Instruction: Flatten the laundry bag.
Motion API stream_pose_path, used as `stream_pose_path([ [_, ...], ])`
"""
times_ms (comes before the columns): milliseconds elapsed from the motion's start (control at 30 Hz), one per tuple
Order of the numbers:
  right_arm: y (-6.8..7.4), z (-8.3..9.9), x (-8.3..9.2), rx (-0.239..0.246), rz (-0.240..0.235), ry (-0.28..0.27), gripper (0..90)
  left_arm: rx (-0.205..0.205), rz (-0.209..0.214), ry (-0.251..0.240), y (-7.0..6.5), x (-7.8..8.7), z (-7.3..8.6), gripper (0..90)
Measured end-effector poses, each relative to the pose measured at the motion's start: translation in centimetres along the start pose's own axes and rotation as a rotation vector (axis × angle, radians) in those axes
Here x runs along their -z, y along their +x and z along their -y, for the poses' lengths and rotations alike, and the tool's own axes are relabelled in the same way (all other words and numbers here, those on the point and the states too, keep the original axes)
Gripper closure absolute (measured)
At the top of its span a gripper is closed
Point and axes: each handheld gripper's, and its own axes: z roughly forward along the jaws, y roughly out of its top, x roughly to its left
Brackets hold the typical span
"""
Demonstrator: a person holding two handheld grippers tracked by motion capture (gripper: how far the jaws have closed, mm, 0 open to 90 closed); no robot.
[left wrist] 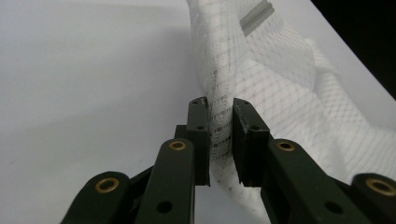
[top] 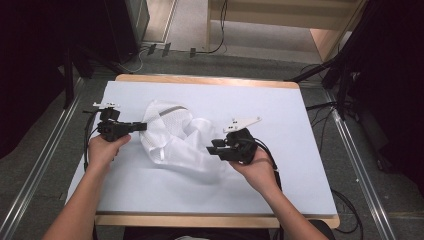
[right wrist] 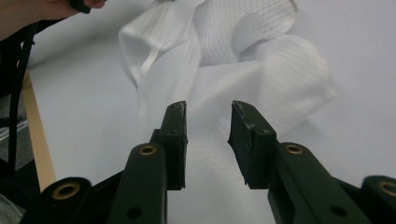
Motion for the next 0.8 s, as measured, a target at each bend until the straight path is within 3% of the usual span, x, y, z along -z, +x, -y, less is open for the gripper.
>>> stream_pose_path([
  [167,-0.8,0.0,0.2,-0.008,0.027,-0.019,67.4,-0.003,-0.010,0.025,0.3,0.9,0.6,64.5],
  [200,-1.3,0.2,-0.4,-0.016,0.038,-0.009,65.7,-0.005,-0.016,0.023,0.4,1.1,0.7,56.9],
  [333,-2.7,0.8,-2.1,-0.024,0.068,0.025,59.3,0.002,-0.027,-0.008,0.6,2.1,1.1,48.5],
  [500,-4.3,1.3,-2.9,-0.070,0.082,0.041,53.0,0.011,-0.035,-0.006,0.4,2.6,1.1,46.1],
  [567,-5.5,1.6,-3.8,-0.097,0.087,0.050,49.1,-0.005,-0.033,-0.007,-0.1,2.5,0.8,45.9],
  [667,-6.2,1.7,-4.6,-0.120,0.077,0.055,48.6,-0.021,-0.029,0.012,-0.7,1.6,0.3,44.9],
  [700,-6.4,1.8,-5.1,-0.127,0.065,0.057,50.5,-0.022,-0.026,0.015,-0.9,1.2,0.2,44.9],
  [733,-6.7,1.8,-6.1,-0.158,0.042,0.085,69.4,-0.023,-0.025,0.017,-1.0,0.9,0.1,44.5],
  [800,-6.6,1.6,-6.4,-0.162,0.039,0.115,87.9,-0.028,-0.021,0.024,-1.3,0.3,0.0,44.7],
])
